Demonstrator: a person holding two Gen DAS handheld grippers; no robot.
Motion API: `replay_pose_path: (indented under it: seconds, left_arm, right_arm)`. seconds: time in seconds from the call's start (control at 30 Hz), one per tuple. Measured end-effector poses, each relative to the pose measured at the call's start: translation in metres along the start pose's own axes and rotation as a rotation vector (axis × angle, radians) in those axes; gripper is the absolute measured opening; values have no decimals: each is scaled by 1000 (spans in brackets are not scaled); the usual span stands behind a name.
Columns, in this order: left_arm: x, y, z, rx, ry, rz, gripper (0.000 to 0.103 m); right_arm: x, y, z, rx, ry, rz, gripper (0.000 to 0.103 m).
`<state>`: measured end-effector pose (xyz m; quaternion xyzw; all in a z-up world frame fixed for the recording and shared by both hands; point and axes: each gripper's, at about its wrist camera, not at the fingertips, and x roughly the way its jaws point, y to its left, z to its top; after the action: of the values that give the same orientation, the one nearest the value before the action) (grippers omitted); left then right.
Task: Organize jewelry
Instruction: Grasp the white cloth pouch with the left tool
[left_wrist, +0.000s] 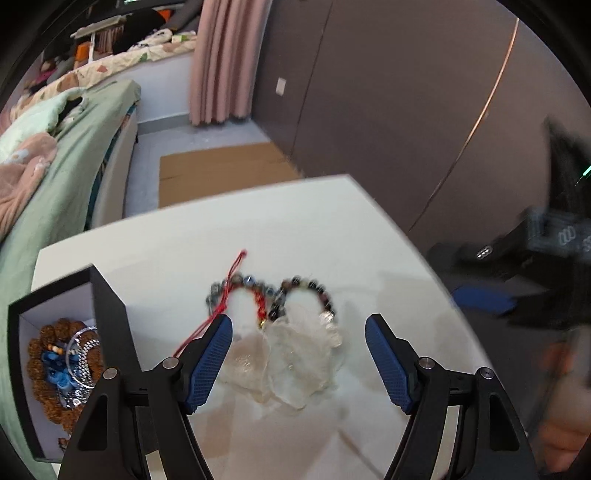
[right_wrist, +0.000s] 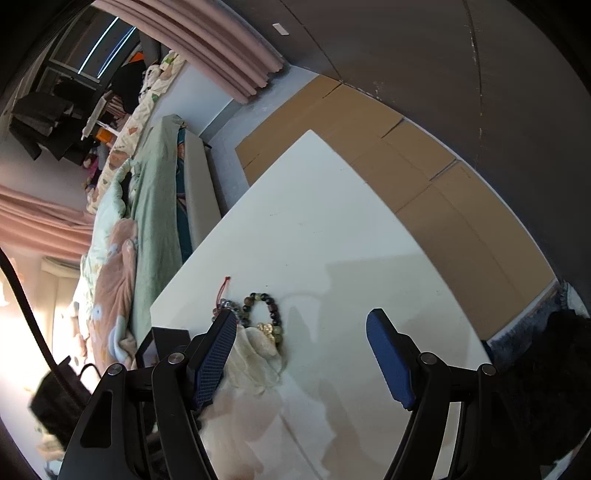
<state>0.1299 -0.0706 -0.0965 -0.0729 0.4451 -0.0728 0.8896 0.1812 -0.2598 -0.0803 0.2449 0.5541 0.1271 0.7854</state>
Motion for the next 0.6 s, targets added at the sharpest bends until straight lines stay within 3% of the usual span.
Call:
replay_pose_path:
  seconds: [0.07,0.17,0.2,0.33,0.6]
  left_arm:
    - [10,-1,-3,9,28,16,58]
    - [16,-2,-4,37,31,64,22]
    - [13,1,-3,31,23,73,3]
    - [-7,18,2,-49,-47,24,2]
    - [-48,40,18,-115,-184,-5,2]
  right_arm:
    - [0,0,0,4,4,1,74]
    - [1,1,0,2,11,2,74]
    - [2,1,0,0,13,2,74]
    - [5,4,-1,-11,21,2,74]
    - [19,18,-8,-58,51,-15,74]
